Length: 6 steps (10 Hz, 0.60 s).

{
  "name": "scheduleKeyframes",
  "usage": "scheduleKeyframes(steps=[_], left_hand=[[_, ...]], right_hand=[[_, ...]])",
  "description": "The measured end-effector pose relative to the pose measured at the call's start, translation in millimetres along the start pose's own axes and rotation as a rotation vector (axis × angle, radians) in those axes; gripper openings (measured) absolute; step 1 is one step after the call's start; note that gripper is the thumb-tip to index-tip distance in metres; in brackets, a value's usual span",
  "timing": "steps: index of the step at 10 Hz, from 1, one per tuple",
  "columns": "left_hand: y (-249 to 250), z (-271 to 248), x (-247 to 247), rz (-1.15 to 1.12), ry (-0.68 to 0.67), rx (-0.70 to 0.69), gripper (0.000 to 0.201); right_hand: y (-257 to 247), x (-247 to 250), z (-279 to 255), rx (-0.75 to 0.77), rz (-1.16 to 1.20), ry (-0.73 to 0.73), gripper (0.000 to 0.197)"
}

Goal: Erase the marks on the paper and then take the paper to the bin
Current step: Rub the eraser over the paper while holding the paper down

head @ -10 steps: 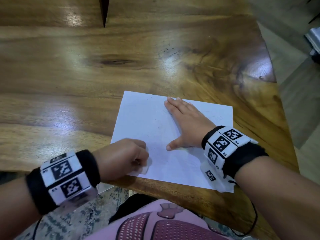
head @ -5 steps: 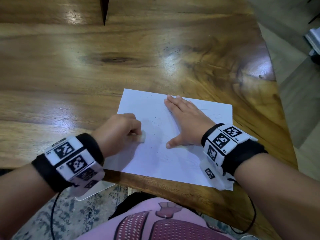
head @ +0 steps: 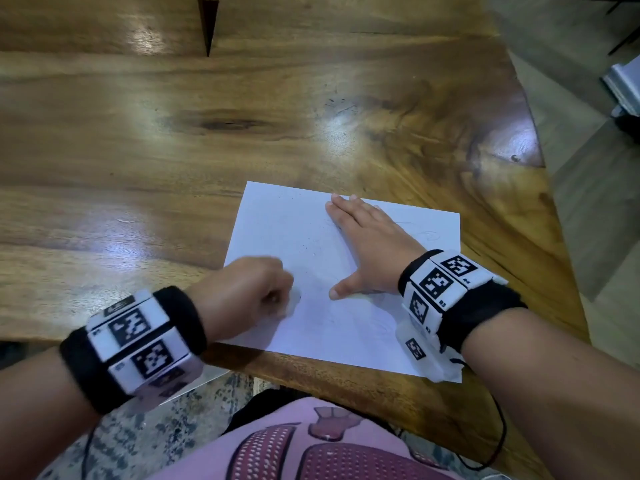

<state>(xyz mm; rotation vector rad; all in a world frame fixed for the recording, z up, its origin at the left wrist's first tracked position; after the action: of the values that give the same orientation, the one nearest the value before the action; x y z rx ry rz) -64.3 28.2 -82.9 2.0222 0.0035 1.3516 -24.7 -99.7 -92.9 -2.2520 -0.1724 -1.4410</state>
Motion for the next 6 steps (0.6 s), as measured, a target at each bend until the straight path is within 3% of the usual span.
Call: scheduleKeyframes(steps=[1,2,3,4,6], left_hand=[[-3,-16,-12,-0.018,-0.148,-0.004,0.018],[-6,-3,9,0.027,0.108,0.004,0.020],[-2,-3,7,0.006,0.114,-0.023,0.022],[8,-18,-20,-0.060,-0.166,-0.065,0.013],[11,10,3,-0.031,0.126,-0.032,0.015]], right_hand=[[0,0,0,0.002,0.006,-0.003,0.125],[0,0,0,0.002,0.006,0.001,0.125],[0,0,0,0.000,0.004,-0.001,0.125],[0,0,0,0.000,-0.002,-0.002,0.125],[1,-1,1,0.003,-0.008,0.004,0.126]])
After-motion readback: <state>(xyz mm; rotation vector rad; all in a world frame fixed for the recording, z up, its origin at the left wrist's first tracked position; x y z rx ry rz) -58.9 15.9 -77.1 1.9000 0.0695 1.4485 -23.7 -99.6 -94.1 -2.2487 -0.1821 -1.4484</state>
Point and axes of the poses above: each hand's wrist, its own z-axis towards the middle knuckle, its own x-axis out of the back of the hand, y = z × x, the point moved 8 cm from there along z, towards the middle knuckle, and after that the axes turned 6 degrees about y, right-handed, at the moved point
